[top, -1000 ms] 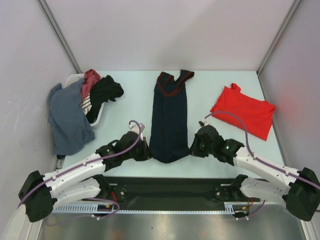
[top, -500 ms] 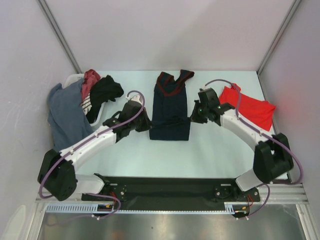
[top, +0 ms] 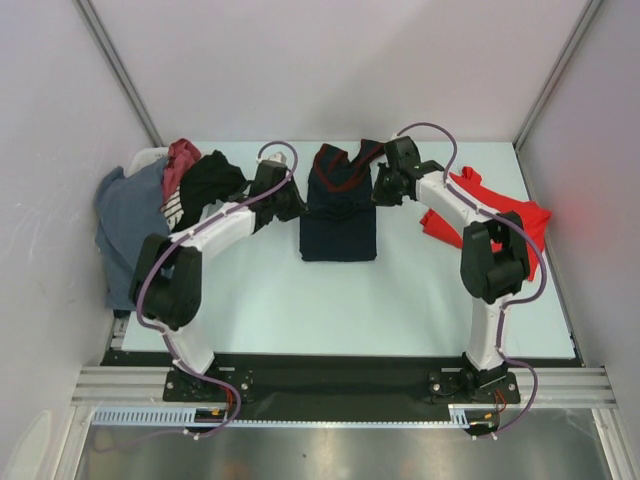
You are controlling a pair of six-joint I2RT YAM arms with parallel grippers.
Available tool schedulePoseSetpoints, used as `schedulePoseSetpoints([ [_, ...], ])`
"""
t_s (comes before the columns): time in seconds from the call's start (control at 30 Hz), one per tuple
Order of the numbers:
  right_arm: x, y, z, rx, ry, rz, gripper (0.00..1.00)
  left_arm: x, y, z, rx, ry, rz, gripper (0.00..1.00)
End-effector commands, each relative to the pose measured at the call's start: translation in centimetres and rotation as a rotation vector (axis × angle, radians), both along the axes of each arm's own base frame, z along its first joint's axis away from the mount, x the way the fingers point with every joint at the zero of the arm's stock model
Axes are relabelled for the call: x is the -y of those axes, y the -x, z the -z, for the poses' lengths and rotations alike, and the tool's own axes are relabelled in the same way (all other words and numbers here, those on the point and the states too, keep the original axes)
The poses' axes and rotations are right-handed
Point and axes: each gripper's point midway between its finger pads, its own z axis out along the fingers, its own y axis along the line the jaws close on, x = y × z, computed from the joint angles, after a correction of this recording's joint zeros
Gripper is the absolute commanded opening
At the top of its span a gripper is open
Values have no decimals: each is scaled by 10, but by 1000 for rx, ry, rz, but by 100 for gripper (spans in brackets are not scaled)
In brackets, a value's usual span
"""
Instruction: Fold and stack the tank tops
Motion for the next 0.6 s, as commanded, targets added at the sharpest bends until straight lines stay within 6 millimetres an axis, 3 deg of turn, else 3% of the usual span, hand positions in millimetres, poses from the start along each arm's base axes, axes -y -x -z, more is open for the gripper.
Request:
schedulePoseSetpoints([
  [0.0, 8, -15, -4, 8, 19, 6, 0, 13, -28, -23, 88, 29, 46, 0],
  [0.13, 7, -22, 12, -14, 13, 3, 0, 12, -41, -8, 67, 17, 33, 0],
  [0.33, 6, -34, 15, 0, -7, 7, 0, 6, -51, 8, 40, 18, 25, 0],
  [0.57, 3, -49, 7, 17, -16, 1, 0, 2, -63, 1, 65, 34, 26, 0],
])
